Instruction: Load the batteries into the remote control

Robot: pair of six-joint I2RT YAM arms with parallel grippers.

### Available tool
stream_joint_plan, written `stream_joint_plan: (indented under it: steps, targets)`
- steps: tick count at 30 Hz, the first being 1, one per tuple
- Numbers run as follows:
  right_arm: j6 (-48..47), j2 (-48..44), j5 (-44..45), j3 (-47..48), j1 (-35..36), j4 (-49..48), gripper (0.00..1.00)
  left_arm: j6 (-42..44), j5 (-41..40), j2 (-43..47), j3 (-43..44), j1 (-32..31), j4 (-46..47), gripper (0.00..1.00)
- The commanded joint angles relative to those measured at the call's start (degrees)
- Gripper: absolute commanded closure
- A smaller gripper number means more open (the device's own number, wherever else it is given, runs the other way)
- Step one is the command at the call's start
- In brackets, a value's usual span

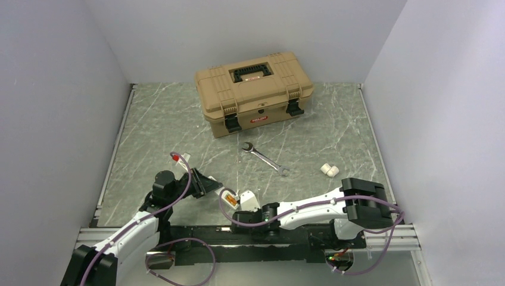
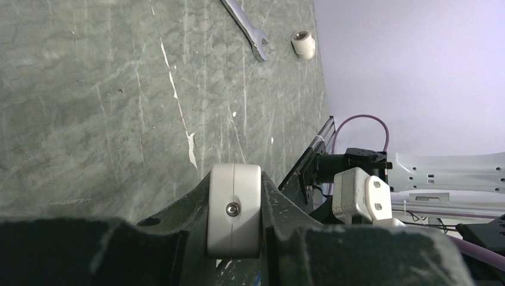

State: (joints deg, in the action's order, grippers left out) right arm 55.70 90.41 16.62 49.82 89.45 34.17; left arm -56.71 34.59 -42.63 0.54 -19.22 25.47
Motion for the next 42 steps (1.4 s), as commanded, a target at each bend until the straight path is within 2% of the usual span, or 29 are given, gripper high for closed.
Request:
stream_joint_plan:
  steps: [1, 13, 20, 25, 28, 30, 34, 42]
  targets:
    - [0.1, 0.8, -1.9, 1.6, 0.8, 1.4, 0.74, -0.1, -0.1, 0.0, -3.9, -0.2, 3.2, 0.98]
    - [0.4, -4.9, -4.3, 1.8, 0.8, 1.6, 0.74, 0.2, -0.4, 0.9, -4.0, -0.2, 2.1, 0.98]
    - [1.4, -4.7, -4.7, 0.7, 0.8, 0.4, 0.73, 0.3, -0.1, 0.1, -3.7, -0.2, 2.5, 0.98]
    - [2.4, -2.8, -2.7, 2.4, 0.7, 1.5, 0.48, 0.2, -0.3, 0.3, -4.0, -0.2, 2.6, 0.98]
    - [2.5, -0.2, -1.9, 4.0, 0.8, 3.0, 0.43, 0.3, -0.3, 0.6, -4.1, -0.2, 2.3, 0.98]
    - [2.3, 1.9, -1.7, 5.1, 0.7, 3.8, 0.43, 0.4, -0.3, 1.0, -4.1, -0.2, 1.7, 0.98]
    - [2.2, 3.0, -3.8, 5.0, 0.8, 1.1, 0.50, 0.7, -0.5, 1.9, -4.0, -0.2, 0.6, 0.98]
    - [3.2, 4.0, -4.8, 5.1, 0.9, 1.0, 0.69, 0.5, -0.6, 1.8, -4.2, -0.2, 0.9, 0.98]
